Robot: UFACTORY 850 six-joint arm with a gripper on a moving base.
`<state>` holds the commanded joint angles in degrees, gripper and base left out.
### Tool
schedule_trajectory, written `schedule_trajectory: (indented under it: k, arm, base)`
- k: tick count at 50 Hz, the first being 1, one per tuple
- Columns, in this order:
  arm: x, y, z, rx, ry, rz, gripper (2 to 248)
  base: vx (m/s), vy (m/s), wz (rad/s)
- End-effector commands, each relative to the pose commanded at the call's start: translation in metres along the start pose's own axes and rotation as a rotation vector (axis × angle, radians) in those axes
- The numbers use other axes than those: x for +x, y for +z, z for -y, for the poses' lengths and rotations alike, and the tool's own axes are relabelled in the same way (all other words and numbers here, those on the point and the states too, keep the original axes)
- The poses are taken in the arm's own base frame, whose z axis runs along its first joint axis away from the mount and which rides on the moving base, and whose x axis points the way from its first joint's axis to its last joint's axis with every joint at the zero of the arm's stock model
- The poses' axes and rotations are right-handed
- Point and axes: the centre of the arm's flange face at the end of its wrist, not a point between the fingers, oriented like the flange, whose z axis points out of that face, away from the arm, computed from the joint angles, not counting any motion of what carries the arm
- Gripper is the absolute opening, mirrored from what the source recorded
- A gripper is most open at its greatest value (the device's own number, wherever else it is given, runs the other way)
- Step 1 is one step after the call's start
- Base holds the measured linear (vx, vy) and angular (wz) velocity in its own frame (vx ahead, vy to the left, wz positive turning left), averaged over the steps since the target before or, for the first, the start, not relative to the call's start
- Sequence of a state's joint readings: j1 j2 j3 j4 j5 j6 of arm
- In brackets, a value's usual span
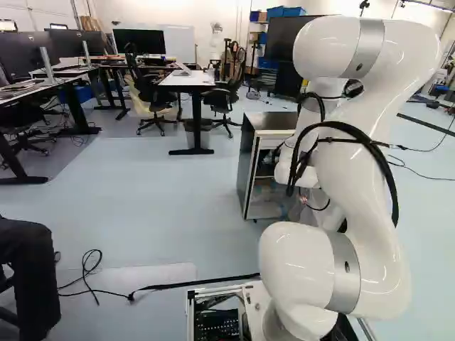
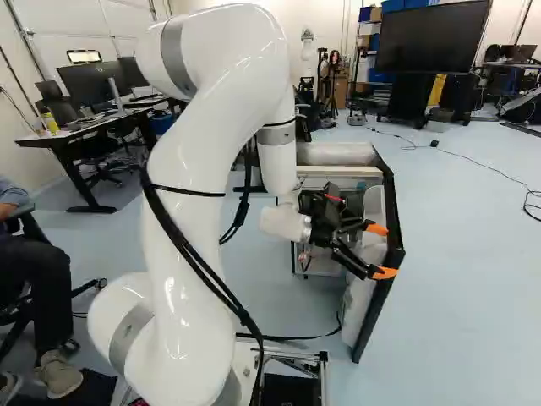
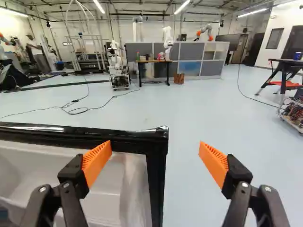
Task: Open the fridge door
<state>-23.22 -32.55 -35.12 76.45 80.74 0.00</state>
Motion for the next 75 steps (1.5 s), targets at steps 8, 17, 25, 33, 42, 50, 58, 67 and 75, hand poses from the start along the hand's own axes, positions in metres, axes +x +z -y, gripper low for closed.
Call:
schedule_trajectory:
  k: [8, 17, 25, 33, 42, 50, 58, 67, 75]
  arm:
    - [0.002, 0.018, 0.003, -0.038, 0.02, -0.005, 247]
    - [0.003, 0.028, 0.005, -0.059, 0.032, -0.009, 247]
    - [0.003, 0.029, 0.006, -0.061, 0.033, -0.009, 247]
    - [0.003, 0.029, 0.007, -0.061, 0.034, -0.01, 247]
    - [0.003, 0.03, 0.01, -0.058, 0.037, -0.01, 247]
    - [0.003, 0.033, 0.013, -0.061, 0.044, -0.012, 247]
    - [0.003, 0.037, 0.017, -0.067, 0.051, -0.015, 247]
    - [0.004, 0.043, 0.021, -0.076, 0.061, -0.018, 247]
    - [0.004, 0.05, 0.024, -0.087, 0.071, -0.021, 247]
  base:
    - [0.0, 0.0, 0.0]
    - [0.0, 0.0, 0.0]
    - [0.0, 0.0, 0.0]
    - [0.0, 0.0, 0.0]
    - [0.0, 0.0, 0.0]
    - [0.0, 0.0, 0.0]
    - [0.0, 0.0, 0.0]
    - [0.0, 0.0, 0.0]
    - [0.0, 0.0, 0.0]
